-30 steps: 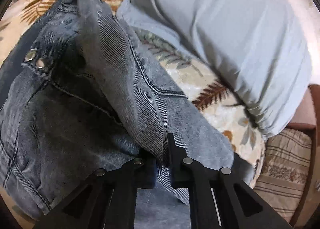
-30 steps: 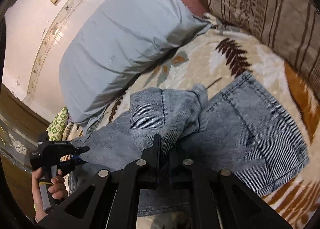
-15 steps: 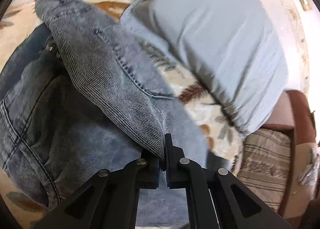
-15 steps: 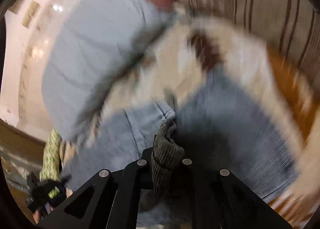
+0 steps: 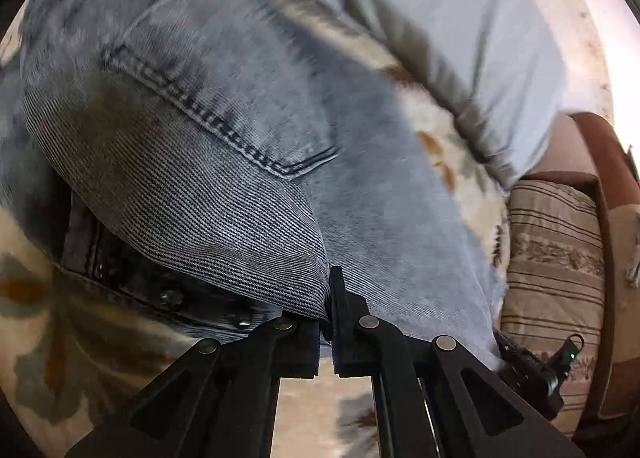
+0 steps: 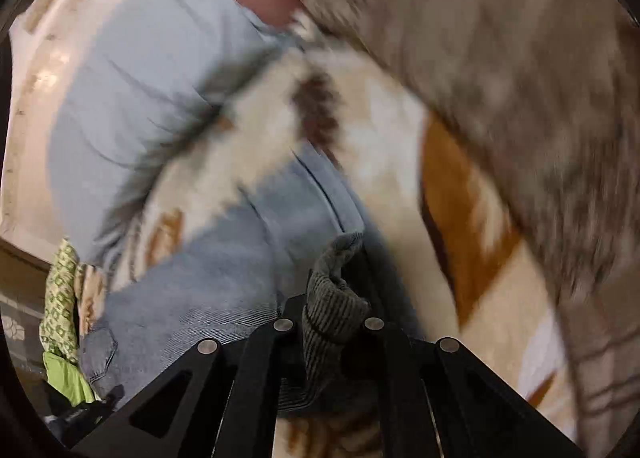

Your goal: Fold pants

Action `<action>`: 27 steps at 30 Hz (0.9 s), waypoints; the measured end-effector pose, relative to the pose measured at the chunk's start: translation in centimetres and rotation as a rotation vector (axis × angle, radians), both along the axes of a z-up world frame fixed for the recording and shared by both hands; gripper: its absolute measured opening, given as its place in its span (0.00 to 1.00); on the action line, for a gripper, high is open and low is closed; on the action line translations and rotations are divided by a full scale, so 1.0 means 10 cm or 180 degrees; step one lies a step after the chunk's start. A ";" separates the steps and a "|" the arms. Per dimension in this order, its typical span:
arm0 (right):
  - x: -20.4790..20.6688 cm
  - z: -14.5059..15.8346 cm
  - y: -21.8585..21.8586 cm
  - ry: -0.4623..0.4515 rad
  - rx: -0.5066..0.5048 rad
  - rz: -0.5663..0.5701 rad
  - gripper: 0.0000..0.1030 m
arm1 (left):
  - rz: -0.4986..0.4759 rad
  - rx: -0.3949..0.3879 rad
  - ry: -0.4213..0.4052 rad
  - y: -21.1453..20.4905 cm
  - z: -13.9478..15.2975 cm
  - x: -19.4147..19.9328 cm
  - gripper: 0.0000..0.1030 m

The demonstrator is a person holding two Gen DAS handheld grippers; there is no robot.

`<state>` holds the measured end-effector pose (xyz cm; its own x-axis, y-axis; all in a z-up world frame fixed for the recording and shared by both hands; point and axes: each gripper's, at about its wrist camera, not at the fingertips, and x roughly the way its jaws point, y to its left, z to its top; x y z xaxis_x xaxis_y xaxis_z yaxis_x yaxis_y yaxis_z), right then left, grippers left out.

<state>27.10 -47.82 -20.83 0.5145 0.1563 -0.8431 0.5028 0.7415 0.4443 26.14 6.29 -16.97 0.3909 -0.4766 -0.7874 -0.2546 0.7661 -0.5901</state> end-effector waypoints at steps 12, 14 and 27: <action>-0.13 0.14 0.11 0.0046 -0.0497 -0.0038 0.20 | -0.0182 0.0331 -0.0006 -0.06 -0.03 0.08 0.04; -0.11 0.10 0.15 0.0107 -0.0632 -0.0014 0.23 | -0.0219 0.0399 -0.0028 -0.12 -0.02 0.06 0.05; -0.59 1.19 1.36 -0.1011 -0.0753 0.0760 0.76 | -0.0163 0.0393 -0.0438 0.36 0.88 -0.63 0.61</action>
